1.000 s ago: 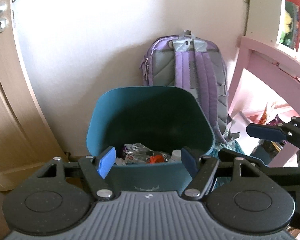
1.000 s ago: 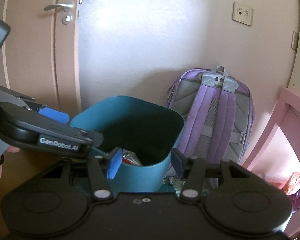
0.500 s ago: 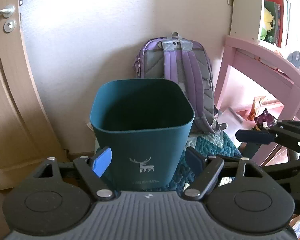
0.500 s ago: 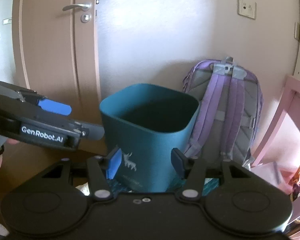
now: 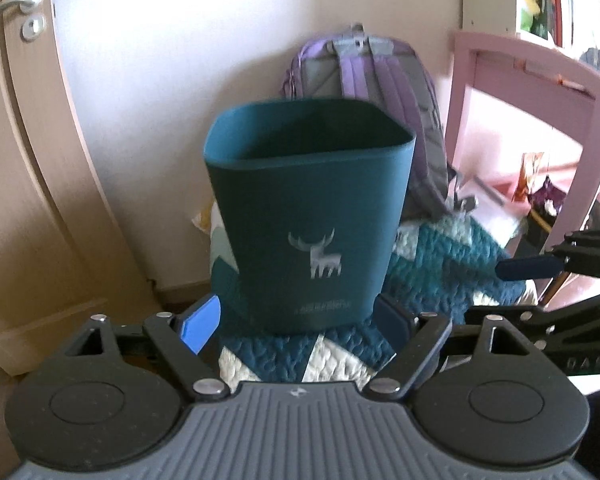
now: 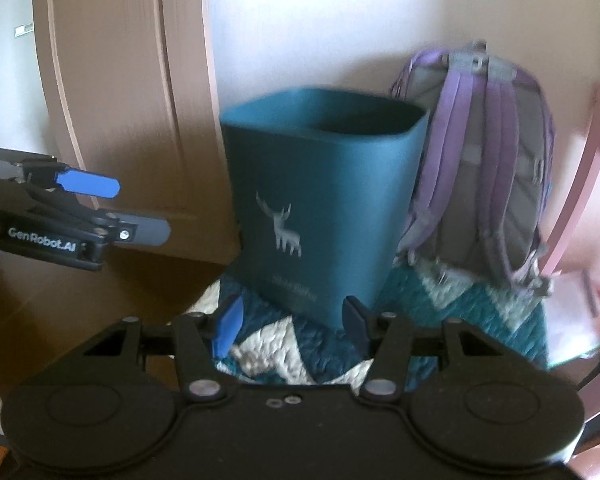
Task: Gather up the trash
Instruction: 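Lower both tools back to the trash on the floor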
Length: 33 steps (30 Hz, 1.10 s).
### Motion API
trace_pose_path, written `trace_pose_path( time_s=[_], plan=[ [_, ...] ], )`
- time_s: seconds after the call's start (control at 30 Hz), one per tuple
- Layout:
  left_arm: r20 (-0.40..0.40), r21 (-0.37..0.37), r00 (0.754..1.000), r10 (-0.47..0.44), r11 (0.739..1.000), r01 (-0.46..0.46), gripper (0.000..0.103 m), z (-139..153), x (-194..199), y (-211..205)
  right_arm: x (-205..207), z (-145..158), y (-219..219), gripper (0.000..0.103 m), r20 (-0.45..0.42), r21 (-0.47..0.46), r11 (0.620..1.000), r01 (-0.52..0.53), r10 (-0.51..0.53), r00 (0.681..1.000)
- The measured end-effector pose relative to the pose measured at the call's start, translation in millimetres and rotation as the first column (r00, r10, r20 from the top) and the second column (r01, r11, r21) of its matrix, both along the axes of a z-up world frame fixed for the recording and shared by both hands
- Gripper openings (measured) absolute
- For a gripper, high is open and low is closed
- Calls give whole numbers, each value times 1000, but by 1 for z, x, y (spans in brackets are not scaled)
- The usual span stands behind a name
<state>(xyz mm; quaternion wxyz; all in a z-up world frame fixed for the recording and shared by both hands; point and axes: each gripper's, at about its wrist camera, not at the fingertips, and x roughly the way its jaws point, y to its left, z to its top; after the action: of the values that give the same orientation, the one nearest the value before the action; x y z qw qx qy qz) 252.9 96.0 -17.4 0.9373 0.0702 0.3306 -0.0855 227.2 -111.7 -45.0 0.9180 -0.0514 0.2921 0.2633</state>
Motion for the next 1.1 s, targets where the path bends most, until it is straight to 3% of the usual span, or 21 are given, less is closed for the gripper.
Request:
trace_pose_path(
  time_s=[0.13,0.27,0.4,0.67,0.87,1.0,1.1],
  plan=[
    [0,-5,1000,20,1000,-20,100,-38,-3,14,4,-39,3,54,-54,-1,1000,-12,12,998],
    [-24,-7,1000,14,1000,-14,101,-81,-3,29,12,-86,6,54,-125,-15,1000,-10,8,992],
    [-99,2,995,27,1000,-27,101,-135,10,45,22,-136,13,54,-195,-36,999,-26,19,981],
    [-261,58,961,93,995,-80,101,-259,39,73,47,-249,26,54,-359,-139,987,-78,23,933],
    [-407,72,911,62,997,-35,101,-349,40,67,57,-321,35,54,-449,-253,954,-162,33,893],
    [-509,69,860,46,998,-12,101,-402,34,63,63,-363,44,54,-503,-328,912,-245,50,863],
    [-590,48,806,41,999,-15,101,-443,30,63,69,-392,51,54,-545,-356,889,-288,53,836]
  ],
)
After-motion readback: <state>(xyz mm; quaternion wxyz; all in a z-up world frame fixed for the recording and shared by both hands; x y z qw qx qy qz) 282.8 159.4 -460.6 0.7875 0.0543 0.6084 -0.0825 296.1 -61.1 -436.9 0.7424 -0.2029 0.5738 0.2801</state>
